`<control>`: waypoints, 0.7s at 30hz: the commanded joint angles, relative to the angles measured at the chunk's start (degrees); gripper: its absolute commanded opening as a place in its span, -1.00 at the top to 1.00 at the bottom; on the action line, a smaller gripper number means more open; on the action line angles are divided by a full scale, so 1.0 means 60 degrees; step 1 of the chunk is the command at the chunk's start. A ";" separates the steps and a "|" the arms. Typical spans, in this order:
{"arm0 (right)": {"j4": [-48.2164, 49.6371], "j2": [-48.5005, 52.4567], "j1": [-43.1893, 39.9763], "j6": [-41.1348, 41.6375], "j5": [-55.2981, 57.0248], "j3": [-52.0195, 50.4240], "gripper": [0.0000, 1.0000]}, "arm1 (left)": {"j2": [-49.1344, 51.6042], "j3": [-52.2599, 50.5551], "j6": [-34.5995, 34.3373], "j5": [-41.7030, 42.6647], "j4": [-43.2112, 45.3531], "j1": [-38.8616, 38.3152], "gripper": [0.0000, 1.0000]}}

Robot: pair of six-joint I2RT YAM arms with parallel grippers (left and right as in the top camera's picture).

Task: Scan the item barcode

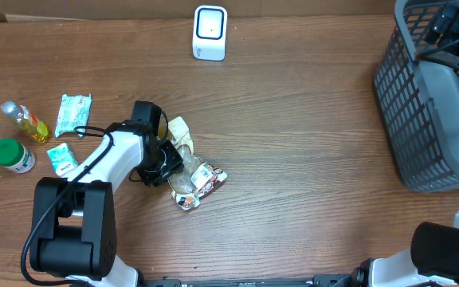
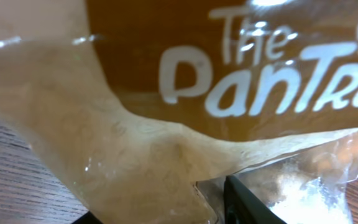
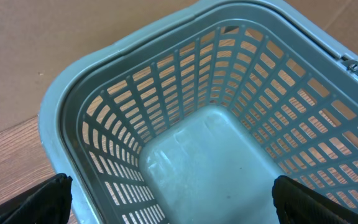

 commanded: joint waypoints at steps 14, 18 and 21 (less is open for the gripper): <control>0.0036 -0.0091 -0.0004 0.0036 0.0095 0.0171 -1.00 | 0.0514 -0.0025 0.2073 -0.0208 0.0175 0.0000 0.91; 0.0033 -0.0091 -0.0004 0.0036 0.0095 0.0171 -1.00 | 0.0514 0.0641 0.2466 -0.0022 -0.0193 0.0000 0.91; 0.0033 -0.0091 -0.0004 0.0036 0.0095 0.0171 -1.00 | 0.0514 0.1450 0.2834 -0.0029 -0.0688 0.0000 0.92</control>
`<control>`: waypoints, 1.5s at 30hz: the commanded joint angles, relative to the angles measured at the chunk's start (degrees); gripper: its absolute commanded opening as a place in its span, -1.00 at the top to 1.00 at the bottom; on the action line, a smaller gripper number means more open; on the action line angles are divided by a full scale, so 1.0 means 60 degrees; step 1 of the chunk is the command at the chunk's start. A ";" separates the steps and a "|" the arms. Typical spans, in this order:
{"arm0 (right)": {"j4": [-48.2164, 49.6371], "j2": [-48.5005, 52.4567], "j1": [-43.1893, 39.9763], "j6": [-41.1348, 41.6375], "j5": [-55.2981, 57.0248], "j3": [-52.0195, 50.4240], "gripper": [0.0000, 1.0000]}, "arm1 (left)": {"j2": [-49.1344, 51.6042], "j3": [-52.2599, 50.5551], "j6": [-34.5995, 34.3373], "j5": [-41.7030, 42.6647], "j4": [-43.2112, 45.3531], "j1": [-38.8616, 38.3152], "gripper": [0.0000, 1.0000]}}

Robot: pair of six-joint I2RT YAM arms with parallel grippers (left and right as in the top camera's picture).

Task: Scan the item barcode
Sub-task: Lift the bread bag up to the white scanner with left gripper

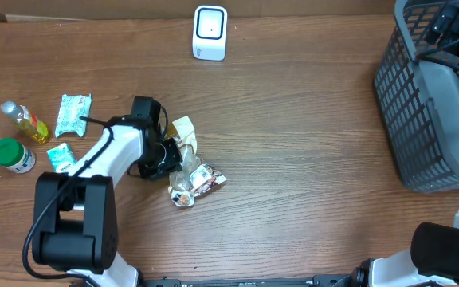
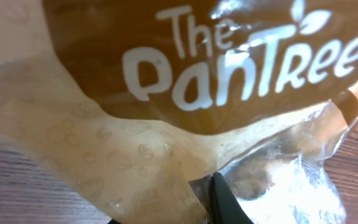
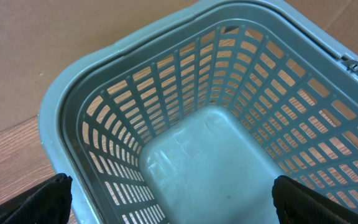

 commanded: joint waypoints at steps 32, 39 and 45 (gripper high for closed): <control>0.0033 -0.0091 -0.0004 0.0036 0.0095 0.0171 -1.00 | 0.1435 0.6980 0.7745 -0.9143 0.5960 -0.2583 0.91; 0.0033 -0.0091 -0.0004 0.0036 0.0091 0.0171 -1.00 | 0.3333 0.6980 1.2466 -0.9970 1.0021 -0.2718 0.91; 0.0033 -0.0091 -0.0004 0.0036 0.0095 0.0171 -1.00 | 0.4885 0.6980 1.5966 -0.9060 1.3449 -0.2754 0.91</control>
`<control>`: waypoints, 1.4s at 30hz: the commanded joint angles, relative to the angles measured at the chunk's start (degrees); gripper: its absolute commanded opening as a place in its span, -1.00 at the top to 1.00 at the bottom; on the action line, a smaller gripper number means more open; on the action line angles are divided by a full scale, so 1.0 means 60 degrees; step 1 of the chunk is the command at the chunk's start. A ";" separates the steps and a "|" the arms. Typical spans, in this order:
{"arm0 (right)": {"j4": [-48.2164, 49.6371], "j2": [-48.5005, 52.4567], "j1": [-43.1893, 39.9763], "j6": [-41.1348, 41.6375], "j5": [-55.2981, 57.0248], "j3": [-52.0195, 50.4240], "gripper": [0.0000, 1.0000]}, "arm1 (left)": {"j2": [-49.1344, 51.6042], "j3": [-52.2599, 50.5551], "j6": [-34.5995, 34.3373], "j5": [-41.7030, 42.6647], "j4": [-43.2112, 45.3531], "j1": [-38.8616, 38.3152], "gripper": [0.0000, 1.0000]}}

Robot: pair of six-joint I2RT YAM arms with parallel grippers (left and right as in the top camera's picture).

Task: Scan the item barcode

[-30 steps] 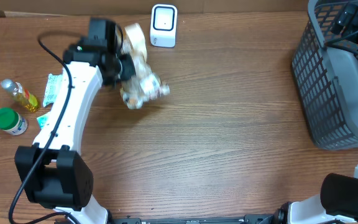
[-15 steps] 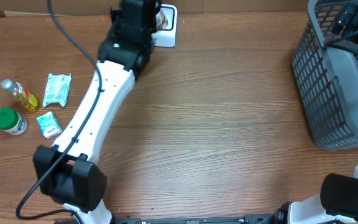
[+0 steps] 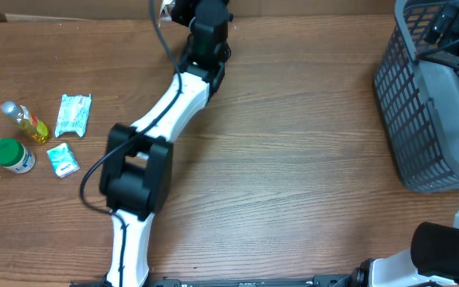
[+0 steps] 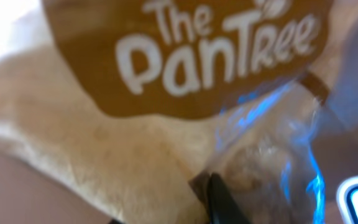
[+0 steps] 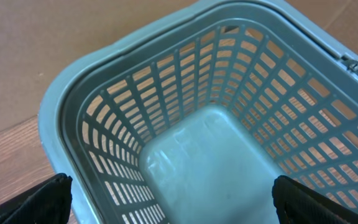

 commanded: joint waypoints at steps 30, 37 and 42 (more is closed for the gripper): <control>0.0036 -0.0091 -0.0004 0.0033 0.0102 0.0171 -1.00 | 0.1880 0.0113 0.1523 0.1180 0.2463 -0.0437 0.91; 0.0036 -0.0091 -0.0004 0.0033 0.0102 0.0171 -1.00 | 0.2116 0.0117 0.1559 0.1038 0.2466 -0.0437 0.92; 0.0040 -0.0091 -0.0004 0.0033 0.0102 0.0171 -1.00 | 0.2116 0.0113 0.1519 0.0852 0.3719 -0.0441 0.91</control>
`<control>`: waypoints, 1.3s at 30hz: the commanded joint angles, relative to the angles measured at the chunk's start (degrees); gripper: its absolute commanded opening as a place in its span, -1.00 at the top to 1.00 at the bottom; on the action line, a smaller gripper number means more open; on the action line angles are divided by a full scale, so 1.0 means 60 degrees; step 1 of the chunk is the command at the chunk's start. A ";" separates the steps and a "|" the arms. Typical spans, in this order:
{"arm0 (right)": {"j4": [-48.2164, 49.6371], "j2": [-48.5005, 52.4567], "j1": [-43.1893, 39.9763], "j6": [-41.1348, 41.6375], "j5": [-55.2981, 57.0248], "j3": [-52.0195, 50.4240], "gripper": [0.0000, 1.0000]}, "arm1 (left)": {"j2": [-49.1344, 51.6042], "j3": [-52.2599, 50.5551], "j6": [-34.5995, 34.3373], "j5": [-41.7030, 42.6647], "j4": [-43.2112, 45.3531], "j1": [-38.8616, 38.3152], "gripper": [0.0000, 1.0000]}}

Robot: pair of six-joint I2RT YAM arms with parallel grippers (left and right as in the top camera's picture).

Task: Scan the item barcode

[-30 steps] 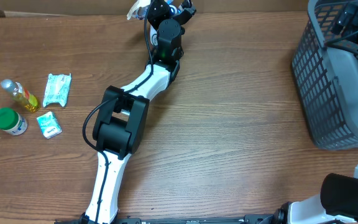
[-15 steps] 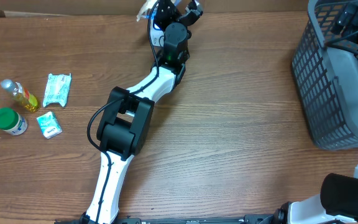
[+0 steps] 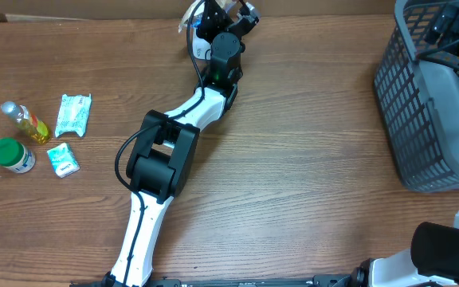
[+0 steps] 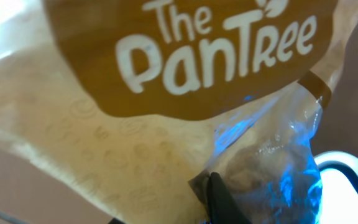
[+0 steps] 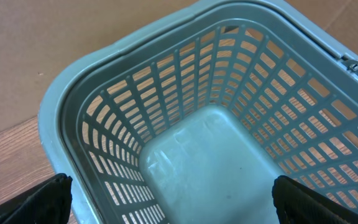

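Observation:
My left gripper (image 3: 217,20) is shut on the snack bag (image 3: 240,9) at the table's far edge, holding it over the white scanner (image 3: 200,51), which the arm mostly hides. In the left wrist view the bag (image 4: 166,124) fills the frame: a brown "The PanTree" label on translucent tan film. Blue light glows on the bag's clear part. One black fingertip (image 4: 219,198) presses the film, and the scanner's white rim (image 4: 347,180) shows at the lower right. No barcode is visible. My right gripper (image 5: 173,202) stands open over the grey basket (image 5: 210,155).
The grey basket (image 3: 421,96) stands at the right edge. At the left lie a bottle of yellow liquid (image 3: 24,121), a green-lidded jar (image 3: 12,155) and two white-green packets (image 3: 73,114) (image 3: 62,159).
My left arm has shifted a little to the right at the scanner. The bag sits closer to it, with more of the white rim in the wrist view. The right arm has not moved.
My left gripper was shut on the bag lying on the table, left of the middle. It then stood there with the bag drawn slightly leftward. After that the bag was up at the scanner at the far edge with blue light on it, where it stays now.

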 commanded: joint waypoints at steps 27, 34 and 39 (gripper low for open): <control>0.0036 -0.0091 -0.0004 0.0040 0.0095 0.0171 -1.00 | -0.0710 0.0076 0.4350 -0.8746 0.6717 -0.0226 0.91; 0.0036 -0.0091 -0.0004 0.0040 0.0095 0.0171 -1.00 | -0.0739 0.0066 0.7326 -0.8746 0.6714 -0.0612 0.91; 0.0040 -0.0091 -0.0004 0.0040 0.0095 0.0171 -1.00 | -0.0896 0.0055 0.7333 -0.8746 0.6714 -0.0871 0.91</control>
